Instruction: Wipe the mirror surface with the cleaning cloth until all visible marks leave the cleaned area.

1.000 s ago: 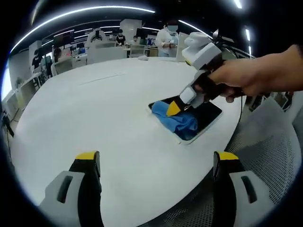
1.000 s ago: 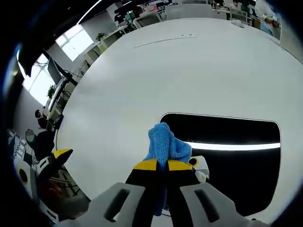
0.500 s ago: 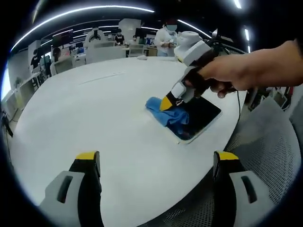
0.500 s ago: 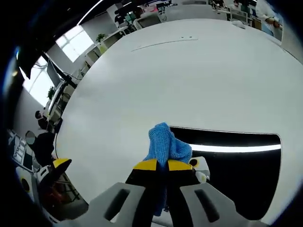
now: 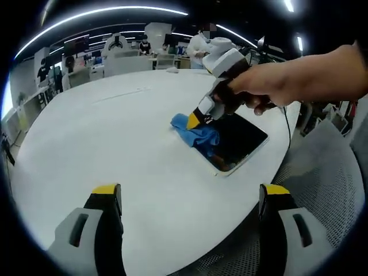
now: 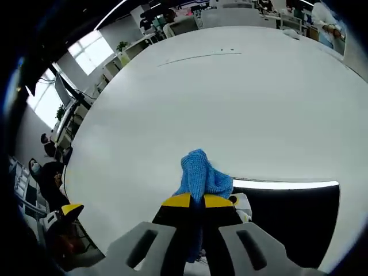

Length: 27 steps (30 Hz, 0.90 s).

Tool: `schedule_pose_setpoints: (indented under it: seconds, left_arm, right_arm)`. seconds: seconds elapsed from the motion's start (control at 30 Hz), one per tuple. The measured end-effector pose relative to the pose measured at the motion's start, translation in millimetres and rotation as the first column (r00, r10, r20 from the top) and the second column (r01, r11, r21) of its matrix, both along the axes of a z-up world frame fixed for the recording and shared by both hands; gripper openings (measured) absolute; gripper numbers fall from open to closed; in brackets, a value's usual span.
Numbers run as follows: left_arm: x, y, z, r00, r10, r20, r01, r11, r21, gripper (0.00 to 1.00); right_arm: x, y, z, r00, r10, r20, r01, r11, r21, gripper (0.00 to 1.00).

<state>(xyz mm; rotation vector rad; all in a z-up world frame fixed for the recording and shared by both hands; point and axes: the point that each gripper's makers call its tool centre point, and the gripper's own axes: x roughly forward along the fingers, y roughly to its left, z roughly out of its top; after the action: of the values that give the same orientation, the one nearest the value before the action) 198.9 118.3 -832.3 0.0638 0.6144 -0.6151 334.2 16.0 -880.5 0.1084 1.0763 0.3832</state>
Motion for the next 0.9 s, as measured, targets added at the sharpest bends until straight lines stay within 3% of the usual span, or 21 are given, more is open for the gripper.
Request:
schedule_pose_setpoints:
  seconds: [0.33,0.47,0.9]
  left_arm:
    - [0.4,0,-0.3,1.000,0.002,0.000,-0.002,1.000,-0.005,0.99]
    - [0.5,0,-0.1,1.000,0.002,0.001,-0.002,1.000,-0.005,0.99]
    - [-0.4,-1,0.2,1.000,0.000,-0.002,0.000,1.000,-0.007,0.99]
  right_arm:
    - [2,1,0.5,0.999,0.044,0.014,-0.043,0.999,-0.022,0.01]
    - [4,-3,0.1,1.000,0.029,-0.009,-0.029,1.000,-0.004,0.01]
    - [0,-15,3.0,0.997,0.068,0.033,-0.066,0.996,-0.053,0.01]
